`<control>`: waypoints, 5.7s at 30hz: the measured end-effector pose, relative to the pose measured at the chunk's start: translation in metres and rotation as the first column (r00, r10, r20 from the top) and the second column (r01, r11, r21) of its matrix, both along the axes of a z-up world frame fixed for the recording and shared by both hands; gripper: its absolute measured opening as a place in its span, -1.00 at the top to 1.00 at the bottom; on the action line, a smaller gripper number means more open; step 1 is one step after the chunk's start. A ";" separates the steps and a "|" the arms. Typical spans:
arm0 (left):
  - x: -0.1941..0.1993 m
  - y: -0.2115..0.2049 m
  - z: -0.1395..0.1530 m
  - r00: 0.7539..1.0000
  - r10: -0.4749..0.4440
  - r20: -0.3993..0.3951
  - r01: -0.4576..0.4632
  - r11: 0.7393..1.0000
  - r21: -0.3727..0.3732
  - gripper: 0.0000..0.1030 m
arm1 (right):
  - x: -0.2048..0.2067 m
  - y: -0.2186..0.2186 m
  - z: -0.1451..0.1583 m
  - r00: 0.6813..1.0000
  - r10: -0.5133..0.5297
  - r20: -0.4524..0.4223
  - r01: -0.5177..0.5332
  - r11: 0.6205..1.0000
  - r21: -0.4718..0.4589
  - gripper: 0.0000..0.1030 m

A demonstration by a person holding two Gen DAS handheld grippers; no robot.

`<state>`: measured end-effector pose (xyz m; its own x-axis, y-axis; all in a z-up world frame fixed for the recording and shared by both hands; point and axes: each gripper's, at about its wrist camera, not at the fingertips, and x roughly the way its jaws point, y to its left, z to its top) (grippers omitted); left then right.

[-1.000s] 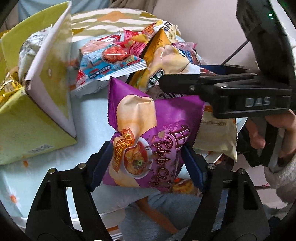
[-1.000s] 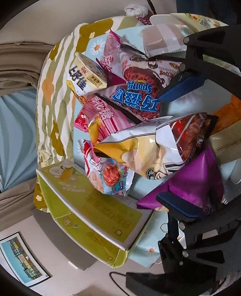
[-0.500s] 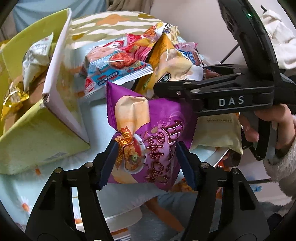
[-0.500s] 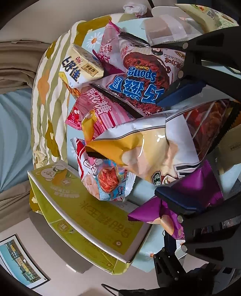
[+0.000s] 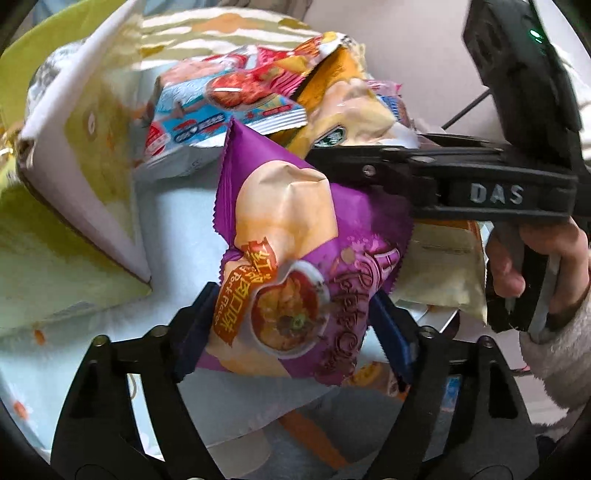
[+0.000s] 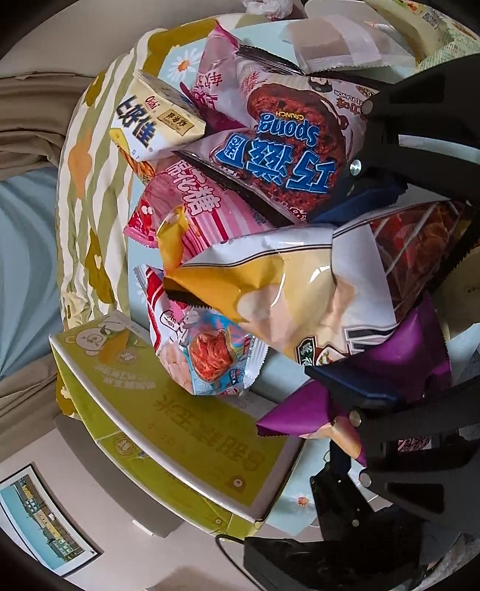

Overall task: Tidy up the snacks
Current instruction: 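Grasp the purple bag with the left tool while the right tool grasps the yellow-white bag, then carry both bags over the cardboard box and open both tools to drop them, then move both tools back toward the remaining snacks on the table, then grasp the orange-and-cream bag with the left tool while the right tool grasps the green bag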

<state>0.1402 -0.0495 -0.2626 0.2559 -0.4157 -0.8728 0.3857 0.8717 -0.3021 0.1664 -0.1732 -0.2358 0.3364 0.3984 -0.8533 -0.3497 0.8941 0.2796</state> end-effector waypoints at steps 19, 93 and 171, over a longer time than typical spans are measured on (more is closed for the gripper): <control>-0.058 0.011 0.062 0.984 0.012 0.178 -0.017 1.000 0.024 -0.27 | -0.016 -0.029 0.064 0.996 -0.032 0.087 0.025 0.996 0.085 -0.10; 0.031 0.245 0.119 0.881 0.457 0.126 -0.467 0.882 0.064 -1.00 | 0.055 0.164 0.095 0.989 -0.108 0.099 0.107 0.994 0.022 -0.99; -0.033 -0.156 -0.014 0.997 0.019 0.071 -0.040 0.951 0.307 -0.53 | -0.075 -0.179 0.010 0.982 -0.051 0.184 0.083 0.981 -0.173 -0.99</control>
